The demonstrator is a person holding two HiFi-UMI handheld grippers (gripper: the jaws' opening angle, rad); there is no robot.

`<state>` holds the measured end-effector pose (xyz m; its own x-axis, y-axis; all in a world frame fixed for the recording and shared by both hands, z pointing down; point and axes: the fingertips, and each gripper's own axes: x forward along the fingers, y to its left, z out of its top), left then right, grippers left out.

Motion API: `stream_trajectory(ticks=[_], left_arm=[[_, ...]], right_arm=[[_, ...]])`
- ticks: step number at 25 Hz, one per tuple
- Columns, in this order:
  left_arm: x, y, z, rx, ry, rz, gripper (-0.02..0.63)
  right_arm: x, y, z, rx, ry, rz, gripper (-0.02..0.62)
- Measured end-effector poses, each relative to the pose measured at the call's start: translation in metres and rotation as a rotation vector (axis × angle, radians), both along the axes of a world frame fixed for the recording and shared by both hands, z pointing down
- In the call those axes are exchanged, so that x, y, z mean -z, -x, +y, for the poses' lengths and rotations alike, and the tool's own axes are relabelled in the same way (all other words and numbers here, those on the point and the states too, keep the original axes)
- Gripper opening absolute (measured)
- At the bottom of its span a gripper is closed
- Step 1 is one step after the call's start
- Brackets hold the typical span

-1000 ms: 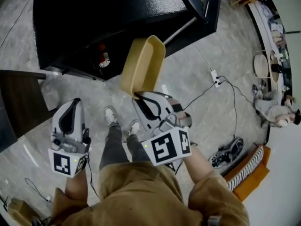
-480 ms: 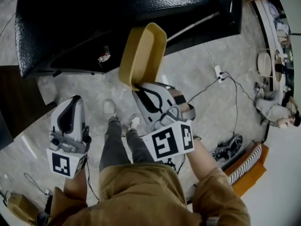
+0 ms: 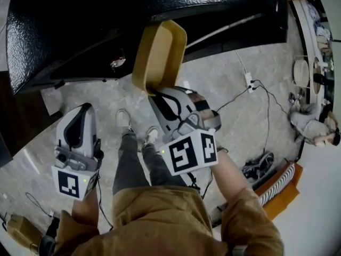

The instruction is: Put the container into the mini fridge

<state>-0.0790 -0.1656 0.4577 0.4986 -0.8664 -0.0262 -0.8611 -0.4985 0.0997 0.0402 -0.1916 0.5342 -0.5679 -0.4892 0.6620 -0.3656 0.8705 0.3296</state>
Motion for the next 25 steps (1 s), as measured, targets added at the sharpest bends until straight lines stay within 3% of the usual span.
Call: stream_trajectory(ticks=[16, 25], left_arm=[[-0.039, -0.011, -0.035, -0.026, 0.033, 0.011, 0.002], [-0.034, -0.012, -0.034, -0.034, 0.030, 0.014, 0.002]], right_arm=[[-0.054, 0.006, -0.060, 0.019, -0.019, 0.061, 0.012], [-0.065, 0.021, -0.067, 0.054, -0.020, 0.089, 0.012]])
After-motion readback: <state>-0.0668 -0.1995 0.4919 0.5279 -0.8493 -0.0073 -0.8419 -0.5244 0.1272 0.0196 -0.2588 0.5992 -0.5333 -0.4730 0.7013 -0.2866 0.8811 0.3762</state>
